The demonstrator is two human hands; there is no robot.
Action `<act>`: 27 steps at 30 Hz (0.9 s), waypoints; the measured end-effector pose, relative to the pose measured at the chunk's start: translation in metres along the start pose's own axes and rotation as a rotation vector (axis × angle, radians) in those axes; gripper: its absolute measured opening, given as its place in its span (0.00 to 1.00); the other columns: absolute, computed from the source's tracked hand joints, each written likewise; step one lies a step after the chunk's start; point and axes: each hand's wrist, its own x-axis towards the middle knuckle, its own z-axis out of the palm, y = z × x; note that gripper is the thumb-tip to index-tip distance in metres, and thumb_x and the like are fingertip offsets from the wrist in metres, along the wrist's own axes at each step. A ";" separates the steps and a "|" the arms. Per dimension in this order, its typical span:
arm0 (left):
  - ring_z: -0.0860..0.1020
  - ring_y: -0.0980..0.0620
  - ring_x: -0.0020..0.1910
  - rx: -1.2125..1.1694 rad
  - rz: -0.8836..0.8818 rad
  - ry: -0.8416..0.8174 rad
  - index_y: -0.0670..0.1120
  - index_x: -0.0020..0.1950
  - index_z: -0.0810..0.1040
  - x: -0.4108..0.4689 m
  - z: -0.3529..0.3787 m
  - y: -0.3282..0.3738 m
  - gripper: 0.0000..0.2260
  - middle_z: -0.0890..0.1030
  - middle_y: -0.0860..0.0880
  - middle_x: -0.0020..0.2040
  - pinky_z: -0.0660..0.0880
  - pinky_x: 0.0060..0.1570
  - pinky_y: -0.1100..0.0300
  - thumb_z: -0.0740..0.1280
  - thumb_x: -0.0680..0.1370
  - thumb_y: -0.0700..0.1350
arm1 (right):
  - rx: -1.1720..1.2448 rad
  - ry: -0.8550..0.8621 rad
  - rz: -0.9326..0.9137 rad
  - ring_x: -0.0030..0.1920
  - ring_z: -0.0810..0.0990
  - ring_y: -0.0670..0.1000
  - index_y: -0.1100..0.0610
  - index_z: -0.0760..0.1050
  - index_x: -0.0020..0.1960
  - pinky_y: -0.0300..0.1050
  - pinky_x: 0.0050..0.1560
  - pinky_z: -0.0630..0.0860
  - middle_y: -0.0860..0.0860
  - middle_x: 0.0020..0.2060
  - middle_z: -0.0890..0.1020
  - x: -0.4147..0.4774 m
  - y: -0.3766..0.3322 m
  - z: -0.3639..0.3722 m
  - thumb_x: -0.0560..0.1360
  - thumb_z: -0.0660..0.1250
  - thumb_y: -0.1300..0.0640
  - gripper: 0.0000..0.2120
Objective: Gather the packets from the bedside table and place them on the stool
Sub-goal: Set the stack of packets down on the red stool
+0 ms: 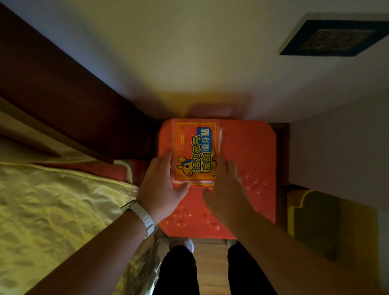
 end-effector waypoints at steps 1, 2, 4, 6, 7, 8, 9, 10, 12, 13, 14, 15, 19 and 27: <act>0.77 0.45 0.51 0.010 -0.007 -0.003 0.45 0.73 0.66 -0.001 0.002 0.000 0.38 0.73 0.46 0.54 0.77 0.53 0.47 0.78 0.66 0.47 | -0.027 0.007 0.007 0.57 0.72 0.58 0.59 0.52 0.74 0.56 0.56 0.76 0.56 0.60 0.66 -0.001 -0.001 0.002 0.67 0.71 0.61 0.42; 0.77 0.43 0.52 0.022 -0.008 -0.002 0.44 0.74 0.64 -0.002 0.004 0.000 0.40 0.73 0.44 0.55 0.78 0.53 0.46 0.78 0.65 0.47 | -0.053 0.010 0.014 0.57 0.72 0.58 0.59 0.52 0.74 0.55 0.56 0.76 0.56 0.60 0.66 -0.002 -0.002 0.002 0.68 0.71 0.60 0.41; 0.77 0.40 0.52 0.042 0.000 0.015 0.43 0.76 0.62 -0.003 0.007 0.000 0.43 0.73 0.41 0.56 0.78 0.52 0.45 0.78 0.65 0.46 | -0.092 0.020 0.006 0.58 0.71 0.57 0.60 0.52 0.75 0.53 0.56 0.76 0.56 0.60 0.66 -0.004 -0.002 0.004 0.70 0.70 0.58 0.39; 0.77 0.39 0.53 0.054 -0.005 0.037 0.41 0.76 0.63 -0.004 0.011 0.000 0.42 0.73 0.40 0.57 0.78 0.54 0.44 0.78 0.66 0.44 | -0.128 0.026 -0.019 0.58 0.71 0.57 0.60 0.53 0.74 0.51 0.55 0.76 0.56 0.60 0.67 -0.007 -0.002 0.004 0.72 0.68 0.56 0.37; 0.77 0.38 0.54 0.061 -0.010 0.047 0.41 0.76 0.63 -0.004 0.012 0.001 0.41 0.73 0.39 0.58 0.77 0.54 0.44 0.78 0.66 0.43 | -0.151 0.028 -0.031 0.58 0.72 0.56 0.60 0.54 0.74 0.49 0.55 0.76 0.56 0.60 0.67 -0.007 -0.002 0.005 0.73 0.67 0.55 0.35; 0.77 0.38 0.54 0.072 -0.010 0.058 0.40 0.76 0.63 -0.004 0.013 0.002 0.41 0.74 0.39 0.58 0.78 0.55 0.44 0.78 0.66 0.43 | -0.176 0.027 -0.039 0.58 0.72 0.56 0.60 0.54 0.74 0.48 0.53 0.76 0.56 0.60 0.67 -0.008 -0.001 0.005 0.74 0.66 0.55 0.34; 0.77 0.37 0.55 0.082 -0.005 0.068 0.39 0.75 0.64 -0.005 0.014 0.002 0.41 0.74 0.38 0.58 0.78 0.54 0.44 0.78 0.66 0.43 | -0.195 0.025 -0.044 0.57 0.72 0.56 0.60 0.55 0.73 0.48 0.52 0.76 0.56 0.59 0.68 -0.008 -0.001 0.005 0.74 0.66 0.54 0.33; 0.77 0.36 0.55 0.090 0.003 0.073 0.39 0.75 0.64 -0.005 0.015 0.001 0.40 0.74 0.38 0.58 0.78 0.54 0.44 0.78 0.66 0.42 | -0.205 0.028 -0.048 0.57 0.73 0.56 0.60 0.56 0.73 0.48 0.52 0.76 0.56 0.59 0.68 -0.008 -0.001 0.005 0.74 0.66 0.54 0.32; 0.77 0.36 0.55 0.101 0.010 0.071 0.37 0.73 0.66 -0.006 0.015 -0.001 0.39 0.75 0.37 0.58 0.78 0.54 0.45 0.78 0.66 0.42 | -0.211 0.030 -0.049 0.56 0.73 0.57 0.60 0.59 0.72 0.49 0.51 0.76 0.56 0.58 0.69 -0.007 0.000 0.005 0.74 0.66 0.53 0.31; 0.77 0.36 0.55 0.101 0.004 0.067 0.37 0.73 0.67 -0.007 0.016 -0.002 0.38 0.75 0.37 0.58 0.78 0.55 0.45 0.78 0.66 0.43 | -0.209 0.026 -0.049 0.56 0.73 0.57 0.60 0.60 0.71 0.49 0.51 0.76 0.56 0.58 0.69 -0.006 0.000 0.005 0.74 0.67 0.53 0.30; 0.77 0.37 0.56 0.096 -0.005 0.062 0.38 0.73 0.67 -0.008 0.015 -0.003 0.38 0.75 0.37 0.58 0.77 0.55 0.46 0.78 0.66 0.43 | -0.201 0.020 -0.049 0.56 0.73 0.57 0.59 0.61 0.70 0.50 0.51 0.76 0.55 0.58 0.69 -0.007 0.000 0.003 0.73 0.67 0.53 0.29; 0.76 0.37 0.56 0.089 -0.016 0.057 0.39 0.74 0.66 -0.008 0.014 -0.003 0.39 0.74 0.38 0.58 0.77 0.56 0.46 0.78 0.66 0.44 | -0.186 0.018 -0.049 0.56 0.73 0.57 0.58 0.62 0.68 0.50 0.51 0.77 0.55 0.57 0.69 -0.007 0.000 0.002 0.73 0.68 0.53 0.28; 0.75 0.39 0.59 0.090 -0.026 0.035 0.41 0.74 0.65 -0.006 0.001 -0.001 0.44 0.73 0.40 0.59 0.75 0.59 0.47 0.79 0.64 0.51 | -0.102 0.031 -0.026 0.53 0.74 0.56 0.53 0.63 0.64 0.51 0.47 0.77 0.52 0.56 0.69 -0.003 -0.002 -0.016 0.67 0.72 0.46 0.31; 0.76 0.40 0.60 0.060 -0.106 -0.107 0.51 0.77 0.60 0.075 -0.041 0.029 0.37 0.73 0.38 0.62 0.73 0.61 0.48 0.70 0.71 0.58 | -0.126 0.046 -0.012 0.55 0.74 0.64 0.60 0.64 0.64 0.51 0.51 0.71 0.63 0.57 0.73 0.067 -0.019 -0.056 0.73 0.68 0.50 0.25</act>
